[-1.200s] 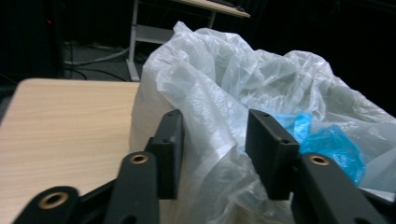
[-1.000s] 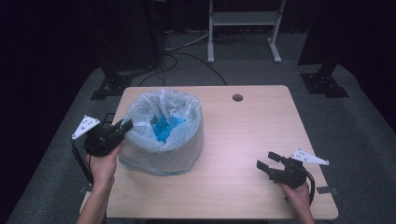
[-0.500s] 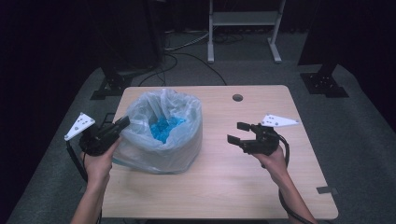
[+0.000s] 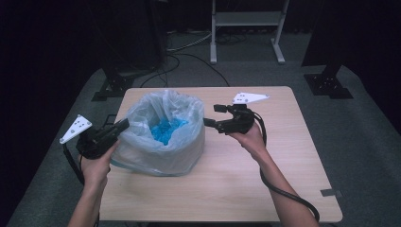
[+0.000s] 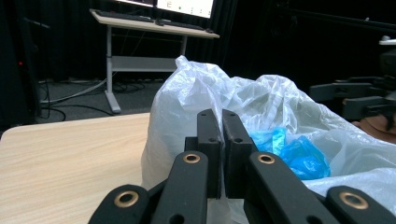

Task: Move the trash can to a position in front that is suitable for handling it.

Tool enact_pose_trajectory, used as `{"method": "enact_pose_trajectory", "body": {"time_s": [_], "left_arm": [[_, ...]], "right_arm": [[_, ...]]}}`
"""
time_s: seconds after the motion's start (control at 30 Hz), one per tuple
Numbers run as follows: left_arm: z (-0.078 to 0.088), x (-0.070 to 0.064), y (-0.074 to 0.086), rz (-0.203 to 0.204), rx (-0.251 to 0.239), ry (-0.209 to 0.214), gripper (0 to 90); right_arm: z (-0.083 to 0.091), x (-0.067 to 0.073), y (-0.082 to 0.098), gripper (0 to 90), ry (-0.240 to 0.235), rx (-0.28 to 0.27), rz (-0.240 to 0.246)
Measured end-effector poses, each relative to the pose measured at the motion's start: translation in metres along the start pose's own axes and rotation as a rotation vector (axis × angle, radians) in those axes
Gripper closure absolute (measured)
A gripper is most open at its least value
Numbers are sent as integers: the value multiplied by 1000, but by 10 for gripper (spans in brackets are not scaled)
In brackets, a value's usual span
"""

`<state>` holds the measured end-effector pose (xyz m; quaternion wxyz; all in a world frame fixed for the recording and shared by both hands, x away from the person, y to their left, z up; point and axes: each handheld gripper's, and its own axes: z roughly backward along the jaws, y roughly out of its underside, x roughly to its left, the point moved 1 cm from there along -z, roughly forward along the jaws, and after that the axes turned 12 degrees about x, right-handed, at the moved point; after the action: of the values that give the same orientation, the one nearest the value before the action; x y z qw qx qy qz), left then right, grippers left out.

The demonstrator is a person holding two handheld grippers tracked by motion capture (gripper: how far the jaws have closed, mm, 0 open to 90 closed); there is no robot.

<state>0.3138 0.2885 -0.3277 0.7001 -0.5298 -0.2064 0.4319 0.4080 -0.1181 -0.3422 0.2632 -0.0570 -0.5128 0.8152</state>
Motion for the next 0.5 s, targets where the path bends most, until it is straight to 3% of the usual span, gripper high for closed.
{"method": "enact_pose_trajectory", "body": {"time_s": [0.3, 0.5], "left_arm": [[0, 2, 3, 1, 8, 12, 881], [-2, 2, 1, 0, 7, 23, 881]], "right_arm": [[-25, -2, -18, 221, 5, 11, -6], [-41, 2, -24, 271, 57, 39, 18]]}}
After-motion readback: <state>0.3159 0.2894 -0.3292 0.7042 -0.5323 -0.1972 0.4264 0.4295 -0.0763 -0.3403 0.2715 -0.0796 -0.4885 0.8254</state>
